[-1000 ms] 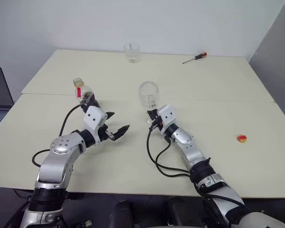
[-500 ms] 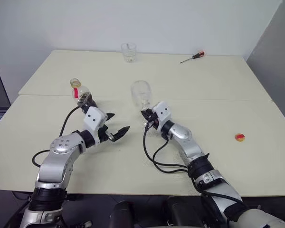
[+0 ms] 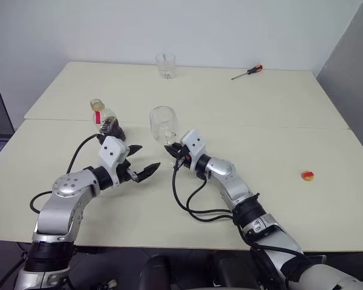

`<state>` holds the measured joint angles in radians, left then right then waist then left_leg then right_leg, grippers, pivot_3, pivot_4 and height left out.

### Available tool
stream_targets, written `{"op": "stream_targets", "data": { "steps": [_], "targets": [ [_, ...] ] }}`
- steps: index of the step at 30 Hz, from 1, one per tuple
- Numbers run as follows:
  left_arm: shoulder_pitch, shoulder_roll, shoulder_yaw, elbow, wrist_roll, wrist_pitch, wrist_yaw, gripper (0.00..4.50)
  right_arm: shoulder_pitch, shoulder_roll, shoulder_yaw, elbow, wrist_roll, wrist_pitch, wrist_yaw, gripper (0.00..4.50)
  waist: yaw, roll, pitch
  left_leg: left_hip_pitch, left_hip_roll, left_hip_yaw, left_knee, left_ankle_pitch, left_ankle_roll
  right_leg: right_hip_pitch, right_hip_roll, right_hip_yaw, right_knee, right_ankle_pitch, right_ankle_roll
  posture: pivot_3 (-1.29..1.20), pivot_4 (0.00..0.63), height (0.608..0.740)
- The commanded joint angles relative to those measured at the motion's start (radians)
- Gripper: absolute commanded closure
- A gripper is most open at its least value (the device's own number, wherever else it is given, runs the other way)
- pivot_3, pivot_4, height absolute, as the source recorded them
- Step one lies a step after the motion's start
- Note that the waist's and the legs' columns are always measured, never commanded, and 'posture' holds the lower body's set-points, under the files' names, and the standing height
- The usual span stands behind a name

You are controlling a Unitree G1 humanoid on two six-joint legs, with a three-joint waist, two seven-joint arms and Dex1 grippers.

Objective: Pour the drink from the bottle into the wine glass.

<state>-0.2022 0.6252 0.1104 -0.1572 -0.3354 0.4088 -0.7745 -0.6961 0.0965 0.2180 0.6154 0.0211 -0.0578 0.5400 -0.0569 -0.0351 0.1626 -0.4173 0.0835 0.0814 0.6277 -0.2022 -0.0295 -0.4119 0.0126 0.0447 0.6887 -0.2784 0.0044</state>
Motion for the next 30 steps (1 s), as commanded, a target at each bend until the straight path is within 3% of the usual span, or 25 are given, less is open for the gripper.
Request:
{"op": "stream_targets", "data": {
  "steps": [1, 7, 14, 30],
  "targets": [
    [-0.017, 0.002, 0.008, -0.038, -0.013, -0.003, 0.003, 0.00, -0.020, -0.007, -0.010, 0.019, -0.008, -0.025, -0.010, 4.32, 0.000, 0.000, 0.000, 0.000, 0.000, 0.000, 0.000, 0.000, 0.000, 0.000, 0.000, 0.000, 0.000, 0.000, 0.000, 0.00, 0.150, 0.740],
    [-0.040, -0.003, -0.005, -0.037, -0.010, 0.010, 0.009, 0.00, -0.034, -0.067, -0.030, 0.039, -0.008, -0.012, -0.011, 4.32, 0.001, 0.000, 0.000, 0.000, -0.001, 0.000, 0.000, 0.000, 0.000, 0.000, 0.000, 0.000, 0.001, 0.000, 0.000, 0.00, 0.150, 0.740],
    [-0.044, 0.006, -0.007, -0.045, -0.012, 0.022, 0.002, 0.00, -0.010, -0.132, -0.010, -0.071, 0.001, 0.088, 0.047, 4.32, 0.012, 0.000, 0.000, 0.000, -0.002, 0.000, 0.001, 0.000, 0.000, 0.001, 0.000, 0.000, 0.000, 0.000, 0.000, 0.00, 0.150, 0.740],
    [-0.017, 0.002, -0.004, -0.061, -0.010, 0.022, 0.009, 0.00, 0.037, -0.171, -0.006, -0.173, 0.051, 0.224, 0.107, 4.32, 0.016, 0.000, 0.000, 0.000, -0.002, 0.000, 0.000, 0.000, 0.000, 0.001, 0.000, 0.000, -0.001, 0.000, 0.001, 0.00, 0.150, 0.740]
  ]
}}
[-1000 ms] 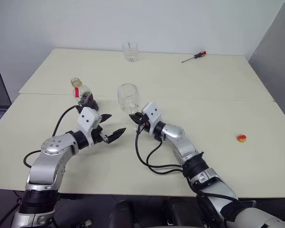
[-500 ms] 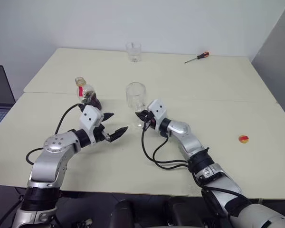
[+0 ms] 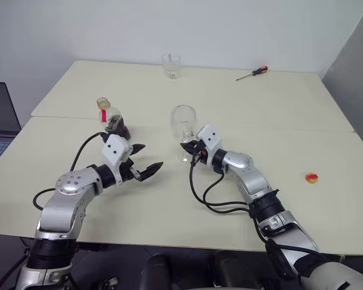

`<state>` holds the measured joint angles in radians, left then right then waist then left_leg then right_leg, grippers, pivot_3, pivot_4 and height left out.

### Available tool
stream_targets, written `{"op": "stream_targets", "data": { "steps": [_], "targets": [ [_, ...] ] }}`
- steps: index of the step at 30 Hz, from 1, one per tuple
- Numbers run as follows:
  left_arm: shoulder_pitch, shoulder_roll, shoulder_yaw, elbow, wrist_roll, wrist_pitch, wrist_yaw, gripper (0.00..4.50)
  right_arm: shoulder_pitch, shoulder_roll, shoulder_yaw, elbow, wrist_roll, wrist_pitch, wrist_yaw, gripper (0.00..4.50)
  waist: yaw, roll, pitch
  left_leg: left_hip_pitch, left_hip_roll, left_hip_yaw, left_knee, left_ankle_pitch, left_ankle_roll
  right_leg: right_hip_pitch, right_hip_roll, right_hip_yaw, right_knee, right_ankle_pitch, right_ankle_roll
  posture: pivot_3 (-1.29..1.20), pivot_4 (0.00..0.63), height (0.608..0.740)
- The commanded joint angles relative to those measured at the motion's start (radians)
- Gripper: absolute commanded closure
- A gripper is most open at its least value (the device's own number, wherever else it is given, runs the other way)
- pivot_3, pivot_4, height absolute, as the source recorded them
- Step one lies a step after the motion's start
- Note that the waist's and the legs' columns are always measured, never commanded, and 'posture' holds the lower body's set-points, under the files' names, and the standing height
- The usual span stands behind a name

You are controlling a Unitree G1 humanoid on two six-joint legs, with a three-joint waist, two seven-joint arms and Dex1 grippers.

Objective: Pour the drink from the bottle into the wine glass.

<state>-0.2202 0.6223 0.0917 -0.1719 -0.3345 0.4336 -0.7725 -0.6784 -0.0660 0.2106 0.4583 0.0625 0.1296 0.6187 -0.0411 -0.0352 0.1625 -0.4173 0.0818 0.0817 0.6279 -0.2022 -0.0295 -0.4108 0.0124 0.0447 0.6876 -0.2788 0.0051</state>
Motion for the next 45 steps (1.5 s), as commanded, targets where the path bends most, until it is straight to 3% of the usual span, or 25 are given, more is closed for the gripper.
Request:
{"op": "stream_targets", "data": {
  "steps": [1, 13, 14, 23, 28, 31, 35, 45],
  "targets": [
    [0.004, 0.005, 0.016, -0.049, -0.012, -0.001, 0.008, 0.00, 0.020, -0.010, 0.008, -0.021, 0.014, 0.049, 0.044, 4.32, 0.000, 0.000, 0.000, 0.000, 0.000, 0.000, 0.000, 0.000, 0.000, 0.000, 0.000, 0.000, 0.000, 0.000, 0.000, 0.00, 0.150, 0.740],
    [0.023, -0.009, 0.047, -0.022, -0.032, -0.005, 0.011, 0.00, 0.046, -0.040, -0.022, -0.080, 0.041, 0.075, 0.092, 0.20, -0.001, 0.000, 0.002, -0.001, 0.000, 0.000, 0.000, 0.000, 0.000, -0.001, 0.000, 0.000, -0.001, 0.000, 0.000, 0.00, 0.150, 0.740],
    [0.027, -0.014, 0.059, -0.013, -0.036, -0.007, 0.018, 0.00, 0.051, -0.055, -0.026, -0.105, 0.049, 0.090, 0.104, 0.02, 0.000, 0.000, 0.002, -0.001, 0.000, 0.000, 0.000, 0.000, 0.000, -0.001, 0.000, 0.000, -0.001, 0.000, 0.000, 0.00, 0.150, 0.740],
    [0.123, -0.066, 0.156, 0.046, -0.027, -0.101, 0.093, 0.00, 0.204, -0.410, -0.119, -0.586, 0.270, 0.446, 0.330, 0.02, 0.011, -0.001, 0.003, -0.003, 0.001, 0.000, -0.002, -0.001, 0.000, -0.001, -0.003, -0.001, -0.006, 0.000, 0.000, 0.00, 0.150, 0.740],
    [0.120, -0.138, 0.246, 0.106, -0.052, -0.148, 0.184, 0.00, 0.098, -0.641, -0.307, -0.669, 0.473, 0.669, 0.415, 0.02, 0.010, -0.001, 0.006, -0.002, 0.000, 0.000, -0.001, -0.001, 0.000, 0.000, -0.003, -0.001, -0.006, -0.002, 0.004, 0.00, 0.150, 0.740],
    [0.066, -0.150, 0.263, 0.199, -0.014, -0.220, 0.239, 0.00, -0.053, -0.668, -0.323, -0.687, 0.542, 0.776, 0.379, 0.02, 0.003, -0.001, 0.006, 0.000, 0.000, -0.001, -0.001, -0.001, 0.000, 0.001, -0.002, -0.001, -0.006, -0.001, 0.004, 0.00, 0.150, 0.740],
    [-0.025, -0.144, 0.242, 0.339, 0.017, -0.293, 0.252, 0.00, -0.239, -0.618, -0.294, -0.707, 0.615, 0.865, 0.341, 0.02, 0.005, -0.002, 0.006, -0.001, 0.002, -0.002, -0.001, -0.001, 0.000, -0.001, 0.002, -0.001, -0.006, 0.001, 0.001, 0.00, 0.150, 0.740],
    [-0.139, -0.146, 0.200, 0.457, 0.047, -0.363, 0.247, 0.00, -0.310, -0.580, -0.210, -0.739, 0.649, 0.937, 0.297, 0.02, 0.012, -0.003, 0.006, -0.017, 0.000, 0.000, 0.001, -0.001, 0.000, -0.012, -0.001, -0.002, -0.006, 0.003, 0.001, 0.00, 0.150, 0.740]
  ]
}}
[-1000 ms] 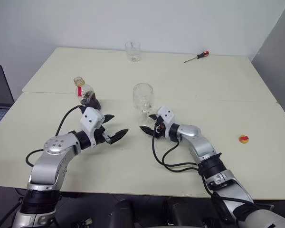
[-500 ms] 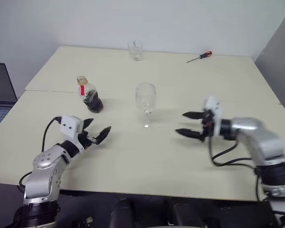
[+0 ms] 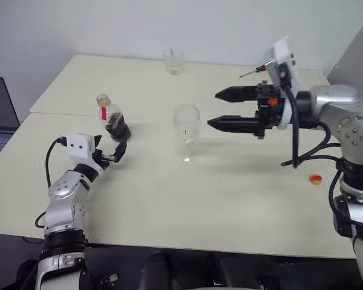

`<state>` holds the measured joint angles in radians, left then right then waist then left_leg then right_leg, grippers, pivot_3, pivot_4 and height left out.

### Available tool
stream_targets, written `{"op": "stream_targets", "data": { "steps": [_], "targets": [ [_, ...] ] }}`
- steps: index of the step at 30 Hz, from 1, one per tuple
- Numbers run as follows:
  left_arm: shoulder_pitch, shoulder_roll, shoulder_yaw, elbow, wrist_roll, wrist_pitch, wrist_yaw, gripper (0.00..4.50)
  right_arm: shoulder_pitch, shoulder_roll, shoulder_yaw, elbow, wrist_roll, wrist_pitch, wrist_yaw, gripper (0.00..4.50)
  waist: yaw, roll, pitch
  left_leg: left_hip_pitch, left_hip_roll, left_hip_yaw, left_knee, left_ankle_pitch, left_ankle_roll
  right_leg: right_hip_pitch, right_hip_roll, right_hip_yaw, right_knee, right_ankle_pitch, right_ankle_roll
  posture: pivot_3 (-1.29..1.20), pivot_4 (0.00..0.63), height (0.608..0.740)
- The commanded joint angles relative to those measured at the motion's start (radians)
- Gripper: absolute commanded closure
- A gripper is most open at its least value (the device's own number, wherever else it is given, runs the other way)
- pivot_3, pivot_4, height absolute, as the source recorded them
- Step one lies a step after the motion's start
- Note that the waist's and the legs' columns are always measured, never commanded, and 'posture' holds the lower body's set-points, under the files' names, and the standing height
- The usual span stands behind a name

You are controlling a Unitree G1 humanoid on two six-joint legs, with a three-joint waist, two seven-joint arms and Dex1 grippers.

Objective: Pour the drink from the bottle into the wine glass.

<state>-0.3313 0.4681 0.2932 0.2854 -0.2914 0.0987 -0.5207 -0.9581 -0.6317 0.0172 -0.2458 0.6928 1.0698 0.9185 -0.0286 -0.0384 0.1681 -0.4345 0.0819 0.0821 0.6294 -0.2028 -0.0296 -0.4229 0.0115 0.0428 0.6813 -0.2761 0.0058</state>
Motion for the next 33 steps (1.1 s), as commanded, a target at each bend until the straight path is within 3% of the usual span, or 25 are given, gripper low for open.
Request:
{"op": "stream_targets", "data": {
  "steps": [1, 27, 30, 33],
  "targets": [
    [-0.036, 0.011, -0.005, 0.008, 0.008, -0.031, -0.004, 0.00, -0.030, -0.015, -0.015, -0.035, 0.020, -0.004, -0.003, 0.02, 0.000, 0.000, 0.000, 0.000, 0.000, 0.000, 0.000, 0.000, 0.000, 0.000, -0.001, 0.000, 0.000, 0.000, 0.000, 0.00, 0.150, 0.740],
    [-0.386, 0.052, -0.076, 0.508, 0.118, -0.213, -0.049, 0.00, 0.010, -0.022, -0.014, -0.095, 0.015, 0.005, -0.090, 0.02, 0.000, 0.000, 0.000, 0.001, -0.001, 0.000, 0.000, 0.000, 0.000, 0.000, 0.002, -0.003, 0.001, 0.000, 0.001, 0.00, 0.150, 0.740],
    [-0.412, 0.051, -0.075, 0.556, 0.125, -0.242, -0.055, 0.56, 0.016, -0.018, -0.022, -0.105, 0.024, 0.009, -0.102, 0.00, -0.001, 0.000, 0.000, 0.001, -0.001, 0.000, 0.000, 0.000, 0.000, 0.000, 0.002, -0.003, 0.001, 0.000, 0.001, 0.00, 0.150, 0.740],
    [-0.429, 0.052, -0.065, 0.585, 0.118, -0.252, -0.057, 1.47, 0.021, -0.015, -0.038, -0.114, 0.035, 0.018, -0.120, 0.00, -0.001, 0.000, 0.000, 0.001, -0.001, 0.000, 0.000, 0.000, 0.000, 0.000, 0.002, -0.003, 0.001, 0.000, 0.001, 0.00, 0.150, 0.740]
  ]
}}
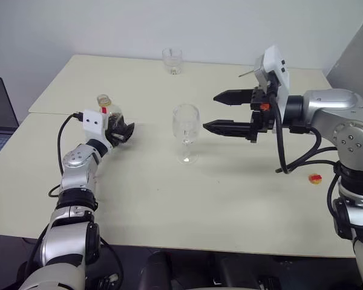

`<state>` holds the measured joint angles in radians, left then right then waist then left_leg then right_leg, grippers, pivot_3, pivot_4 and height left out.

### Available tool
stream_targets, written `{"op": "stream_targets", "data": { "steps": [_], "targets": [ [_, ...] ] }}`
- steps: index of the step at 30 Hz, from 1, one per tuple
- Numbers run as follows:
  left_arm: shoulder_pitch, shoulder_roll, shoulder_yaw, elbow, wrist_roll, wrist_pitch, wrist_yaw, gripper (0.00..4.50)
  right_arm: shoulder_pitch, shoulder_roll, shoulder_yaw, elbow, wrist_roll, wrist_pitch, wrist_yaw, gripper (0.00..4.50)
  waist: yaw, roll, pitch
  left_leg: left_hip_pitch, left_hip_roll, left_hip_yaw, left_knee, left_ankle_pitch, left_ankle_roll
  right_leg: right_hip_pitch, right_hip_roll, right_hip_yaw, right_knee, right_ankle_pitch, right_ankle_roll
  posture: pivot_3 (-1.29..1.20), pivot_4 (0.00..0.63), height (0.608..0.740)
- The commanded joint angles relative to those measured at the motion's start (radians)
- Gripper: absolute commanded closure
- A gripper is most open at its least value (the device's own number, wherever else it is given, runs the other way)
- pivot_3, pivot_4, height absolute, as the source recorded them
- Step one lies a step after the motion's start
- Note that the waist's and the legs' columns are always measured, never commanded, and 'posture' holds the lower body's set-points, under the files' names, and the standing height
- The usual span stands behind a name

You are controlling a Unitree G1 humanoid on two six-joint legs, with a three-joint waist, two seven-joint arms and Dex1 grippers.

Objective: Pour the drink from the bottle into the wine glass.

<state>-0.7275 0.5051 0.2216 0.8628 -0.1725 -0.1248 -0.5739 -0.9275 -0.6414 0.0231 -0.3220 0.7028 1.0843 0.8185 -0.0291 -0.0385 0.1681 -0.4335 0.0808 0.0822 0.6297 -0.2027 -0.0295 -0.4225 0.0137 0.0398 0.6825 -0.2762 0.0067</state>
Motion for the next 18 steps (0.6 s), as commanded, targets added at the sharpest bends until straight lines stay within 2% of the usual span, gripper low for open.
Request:
{"op": "stream_targets", "data": {
  "steps": [1, 5, 7, 13, 18],
  "targets": [
    [-0.034, 0.015, 0.008, 0.013, -0.002, -0.032, -0.005, 1.79, -0.009, -0.006, -0.050, -0.040, 0.028, 0.007, -0.028, 0.00, 0.000, 0.000, 0.000, 0.000, 0.000, 0.000, 0.000, 0.000, 0.000, 0.000, 0.000, 0.000, 0.000, 0.000, 0.000, 0.00, 0.150, 0.740],
    [-0.037, 0.019, 0.007, 0.021, -0.003, -0.035, -0.013, 3.04, 0.006, -0.019, -0.064, -0.056, 0.044, 0.012, -0.045, 0.00, 0.000, 0.000, 0.000, 0.000, 0.000, 0.000, 0.000, 0.000, 0.000, 0.000, 0.000, 0.000, 0.000, 0.000, 0.000, 0.00, 0.150, 0.740],
    [-0.053, 0.027, 0.001, 0.004, -0.002, -0.019, -0.024, 3.43, 0.049, -0.048, -0.083, -0.091, 0.054, 0.018, -0.044, 0.00, 0.000, 0.000, 0.000, 0.000, 0.000, 0.000, 0.000, 0.000, 0.000, 0.000, 0.000, 0.000, 0.000, 0.000, 0.000, 0.00, 0.150, 0.740],
    [-0.160, 0.045, -0.045, -0.041, 0.018, -0.001, -0.079, 3.63, 0.232, -0.114, -0.179, -0.201, 0.090, 0.038, -0.085, 0.00, 0.008, -0.001, 0.001, -0.001, 0.000, 0.000, 0.000, 0.000, 0.000, 0.000, 0.000, -0.001, 0.000, 0.000, 0.000, 0.00, 0.150, 0.740],
    [-0.307, 0.061, -0.161, -0.021, 0.138, -0.110, -0.128, 3.65, 0.433, -0.069, -0.296, -0.335, 0.099, -0.045, -0.157, 0.00, 0.010, -0.001, 0.001, -0.001, -0.001, -0.002, 0.001, 0.000, 0.000, 0.001, 0.000, -0.001, 0.000, 0.000, 0.001, 0.00, 0.150, 0.740]
  ]
}}
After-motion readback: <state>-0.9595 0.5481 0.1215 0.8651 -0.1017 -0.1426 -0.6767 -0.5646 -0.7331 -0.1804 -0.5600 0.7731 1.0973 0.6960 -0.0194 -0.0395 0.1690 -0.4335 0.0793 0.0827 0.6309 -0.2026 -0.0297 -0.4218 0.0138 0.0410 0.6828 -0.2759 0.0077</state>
